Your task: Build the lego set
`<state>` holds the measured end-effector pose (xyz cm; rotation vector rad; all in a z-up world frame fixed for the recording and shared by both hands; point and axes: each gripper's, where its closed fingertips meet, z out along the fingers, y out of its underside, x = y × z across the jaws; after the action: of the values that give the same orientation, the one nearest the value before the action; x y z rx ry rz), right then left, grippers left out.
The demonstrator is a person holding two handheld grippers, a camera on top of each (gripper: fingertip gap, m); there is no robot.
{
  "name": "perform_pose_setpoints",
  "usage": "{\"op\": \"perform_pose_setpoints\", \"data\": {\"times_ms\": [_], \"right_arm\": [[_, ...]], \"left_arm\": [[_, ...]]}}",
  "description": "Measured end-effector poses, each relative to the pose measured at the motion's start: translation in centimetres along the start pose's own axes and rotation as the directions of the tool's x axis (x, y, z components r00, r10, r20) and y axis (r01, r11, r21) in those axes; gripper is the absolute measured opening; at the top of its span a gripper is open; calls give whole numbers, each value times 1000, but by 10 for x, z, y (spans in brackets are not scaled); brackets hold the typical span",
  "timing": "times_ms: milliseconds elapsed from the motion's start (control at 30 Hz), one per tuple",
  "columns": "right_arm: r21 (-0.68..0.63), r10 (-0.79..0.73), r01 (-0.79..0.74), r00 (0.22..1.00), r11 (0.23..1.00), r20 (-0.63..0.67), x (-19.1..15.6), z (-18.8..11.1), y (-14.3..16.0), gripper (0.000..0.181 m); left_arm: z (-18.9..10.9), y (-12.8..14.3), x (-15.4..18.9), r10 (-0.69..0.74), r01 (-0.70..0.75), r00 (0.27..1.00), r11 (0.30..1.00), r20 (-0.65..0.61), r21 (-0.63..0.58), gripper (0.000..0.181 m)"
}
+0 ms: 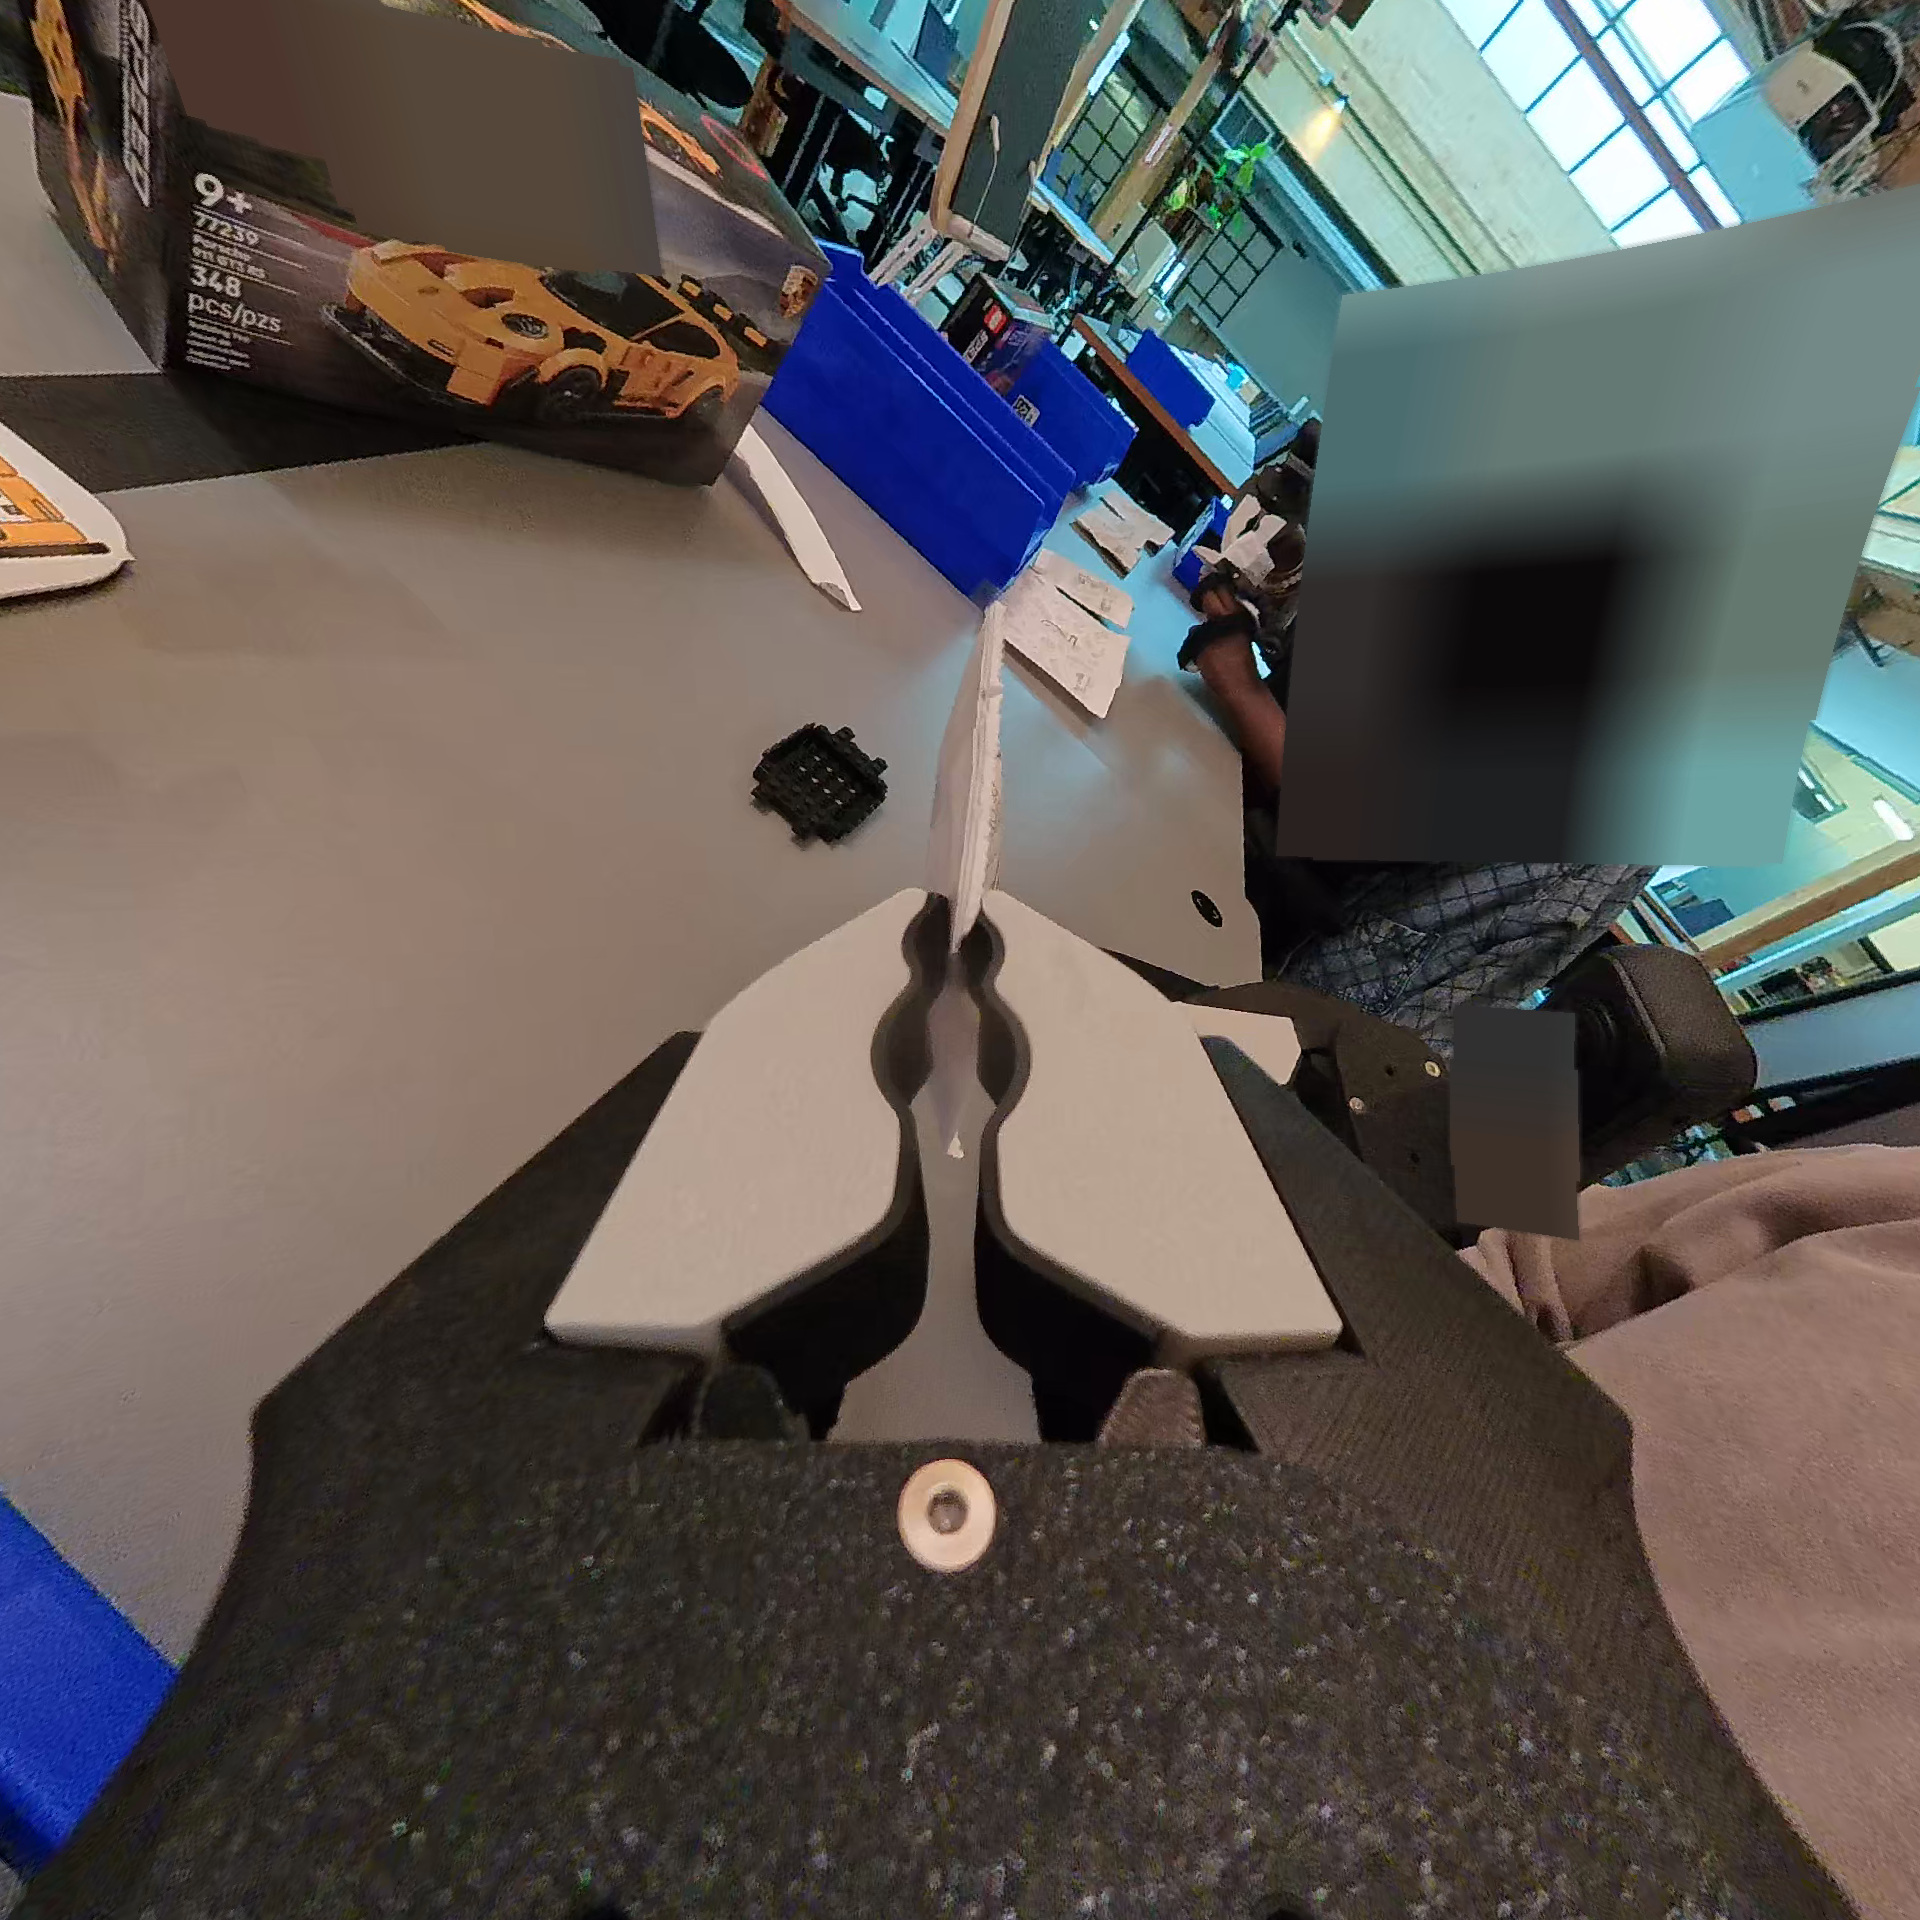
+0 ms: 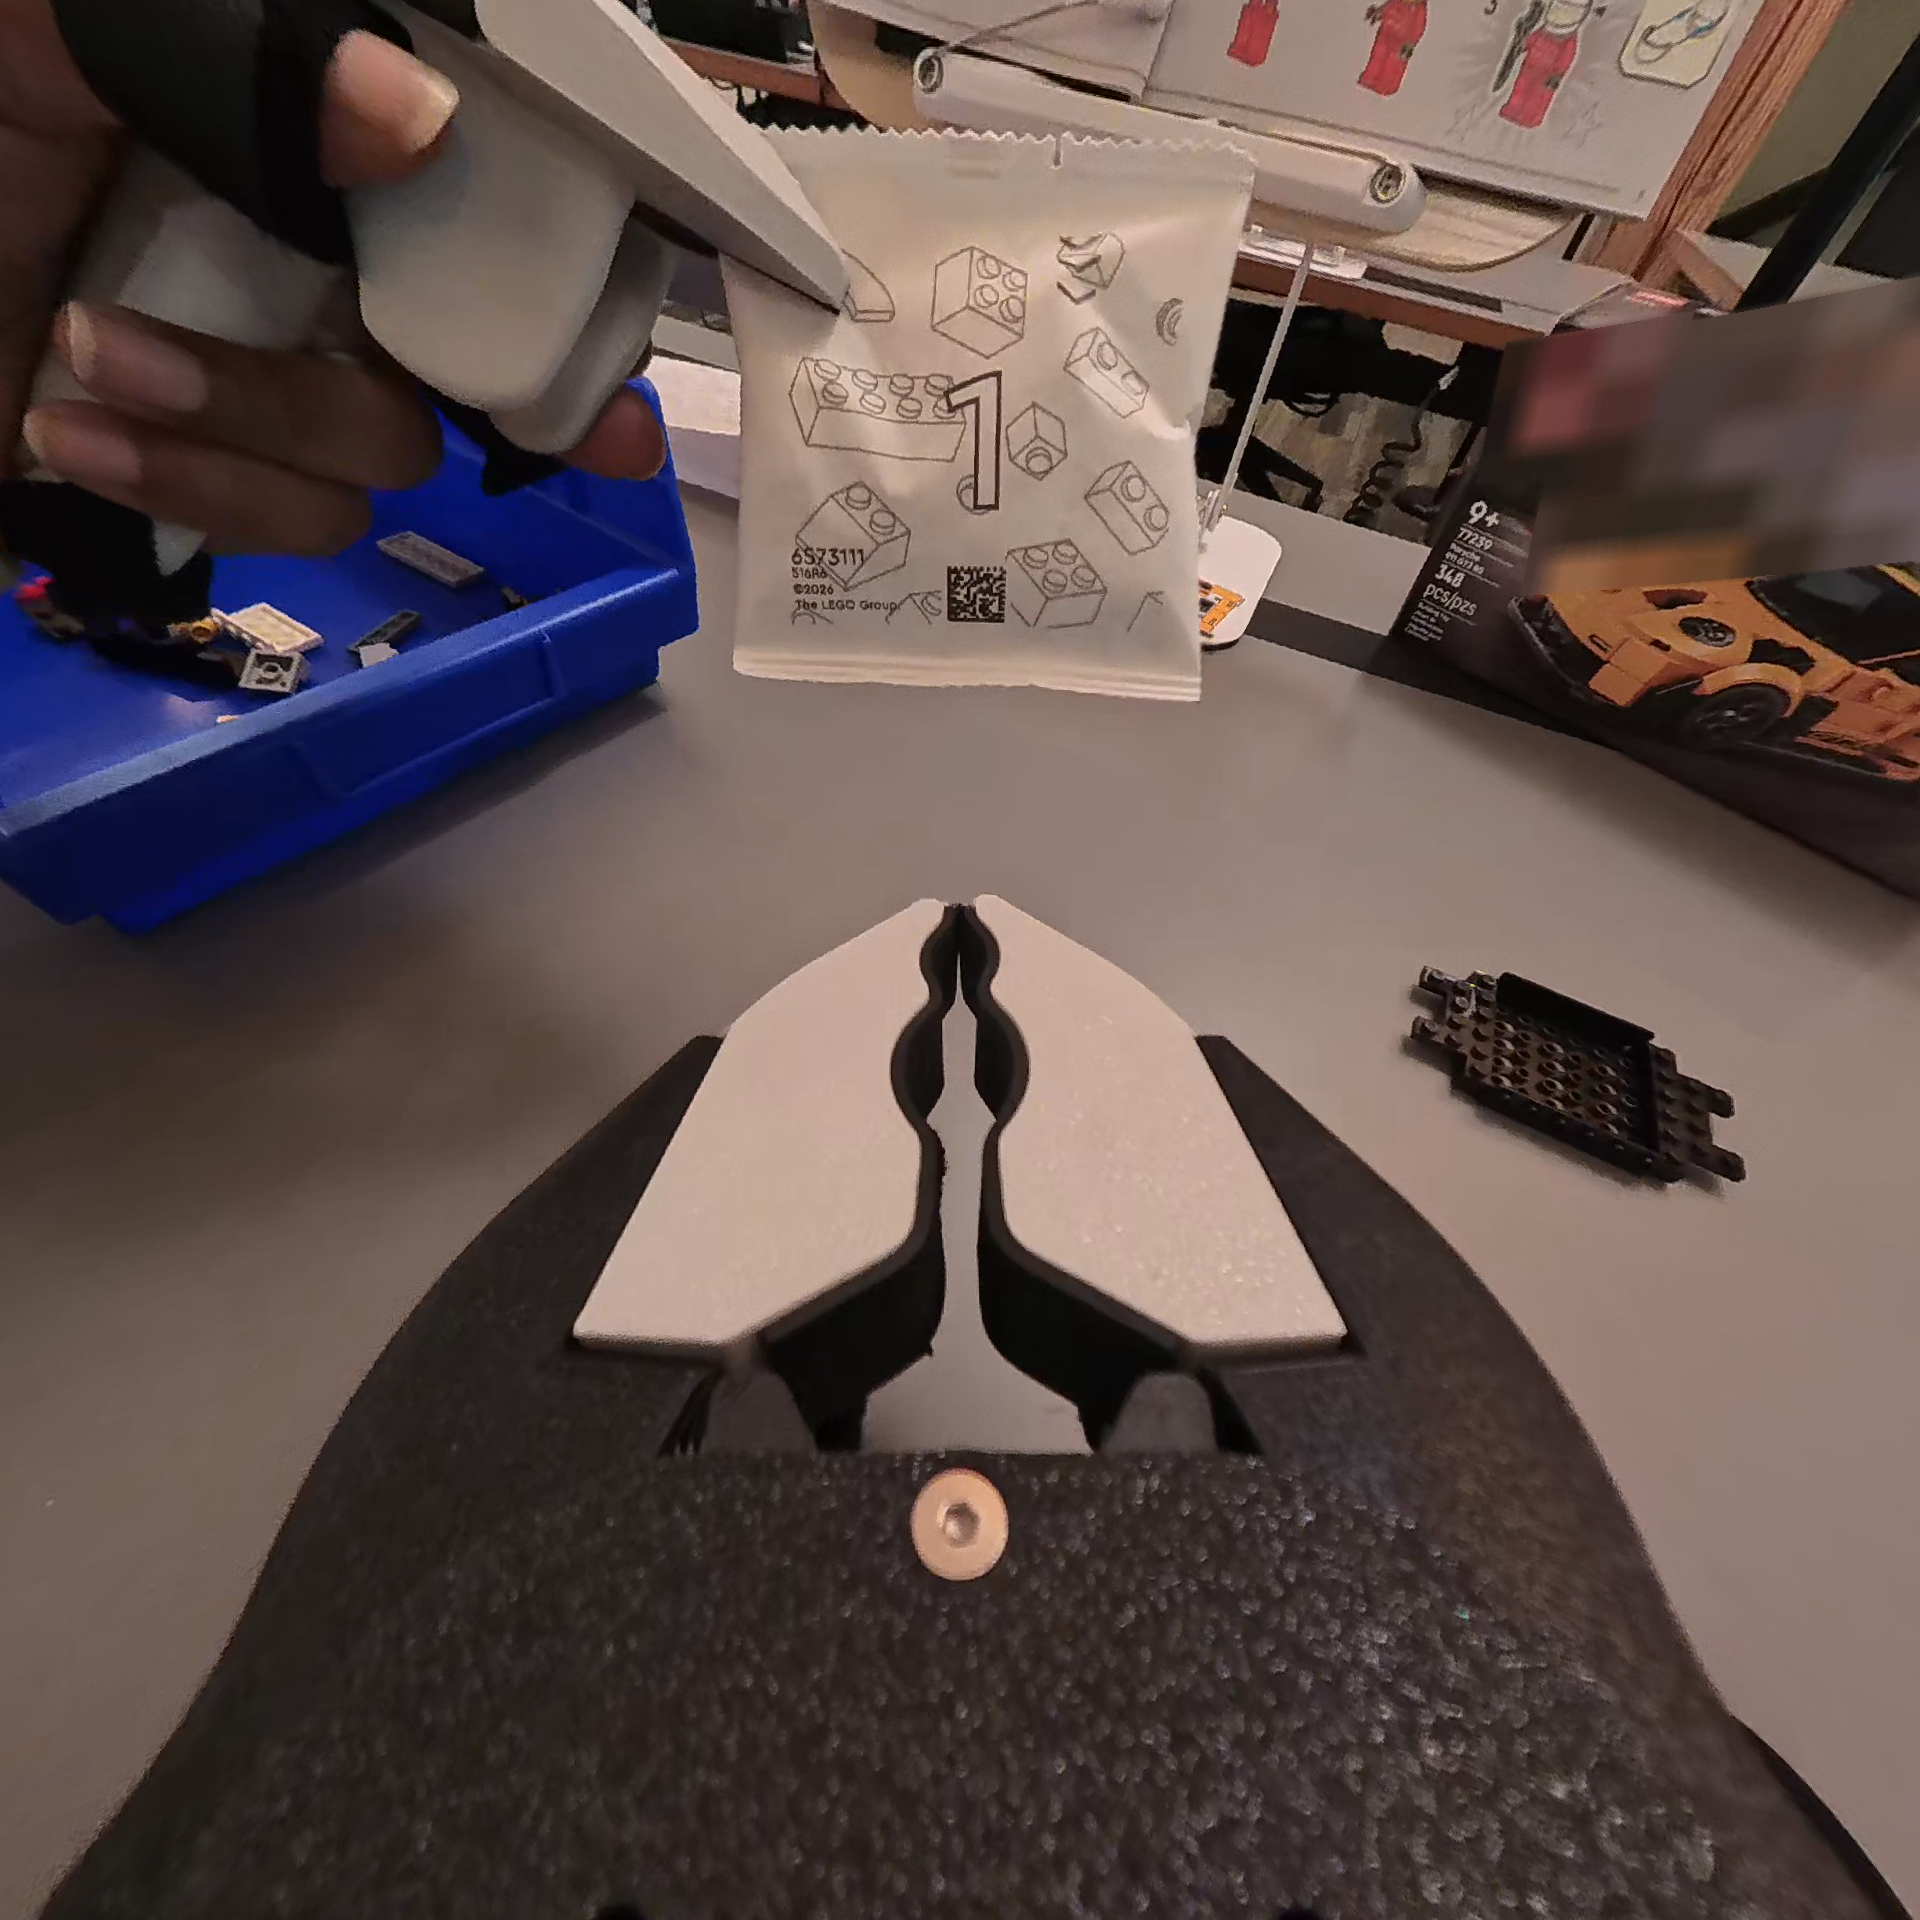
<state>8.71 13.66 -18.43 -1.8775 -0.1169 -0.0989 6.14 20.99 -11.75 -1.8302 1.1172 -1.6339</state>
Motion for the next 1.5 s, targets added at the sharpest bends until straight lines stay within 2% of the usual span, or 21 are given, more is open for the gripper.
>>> {"op": "perform_pose_setpoints", "data": {"times_ms": [200,300,400,467,533,600,667,700,800,867,933,1033,1067,1133,1233,1333,1400,1433,1500], "right_arm": [[14,-6,6,1000,1000,26,1,-2,-9,0],[7,16,-17,996,1000,91,4,-4,-15,0],[51,11,-19,987,999,157,17,-11,-34,10],[79,-70,58,983,995,168,32,-16,-48,19],[106,-155,132,956,986,250,39,-17,-62,26],[103,-191,164,901,981,391,39,-13,-70,43],[91,-146,114,816,989,559,33,-11,-79,50],[82,-121,90,749,993,652,26,-14,-82,51],[29,-34,18,628,999,777,17,-14,-90,46],[69,-47,-13,609,998,791,17,-16,-103,16],[109,-82,-10,602,994,794,17,-21,-119,8],[114,-164,122,597,986,786,18,-24,-130,5],[101,-181,166,586,981,790,19,-25,-131,5],[65,-206,262,555,963,806,23,-26,-131,5],[27,-228,375,504,927,833,23,-27,-129,5],[18,-293,522,448,852,845,19,-27,-123,5],[35,-327,588,398,808,857,13,-32,-122,5],[49,-355,598,406,800,842,12,-30,-126,5],[96,-371,527,445,844,815,10,-30,-145,6]], "left_arm": [[-2,-2,2,-2,2,1000,1000,-22,10,3],[-2,0,5,2,-2,999,1000,-41,0,3],[-3,1,12,26,-27,996,1000,-84,-10,3],[-4,4,17,52,-55,993,998,-103,-21,3],[-5,5,24,76,-80,989,996,-130,-27,3],[-6,4,34,95,-99,978,995,-183,-14,3],[-7,3,42,107,-111,969,994,-225,-5,3],[-8,2,47,122,-123,961,992,-247,10,3],[-14,-7,55,150,-131,948,988,-282,85,3],[-22,-18,59,158,-113,941,980,-299,163,3],[-27,-25,62,178,-114,935,970,-308,214,3],[-27,-27,62,233,-168,933,956,-275,241,4],[-28,-28,63,257,-193,931,949,-260,249,9],[-29,-29,63,301,-249,929,939,-213,239,32],[-23,-21,63,424,-403,898,900,-120,164,39],[-13,-13,71,513,-502,854,856,-88,126,28],[-10,-13,72,533,-521,843,843,-73,135,4],[-12,-18,72,532,-517,845,839,-57,166,2],[-21,-30,78,501,-465,861,843,-80,271,1]]}}
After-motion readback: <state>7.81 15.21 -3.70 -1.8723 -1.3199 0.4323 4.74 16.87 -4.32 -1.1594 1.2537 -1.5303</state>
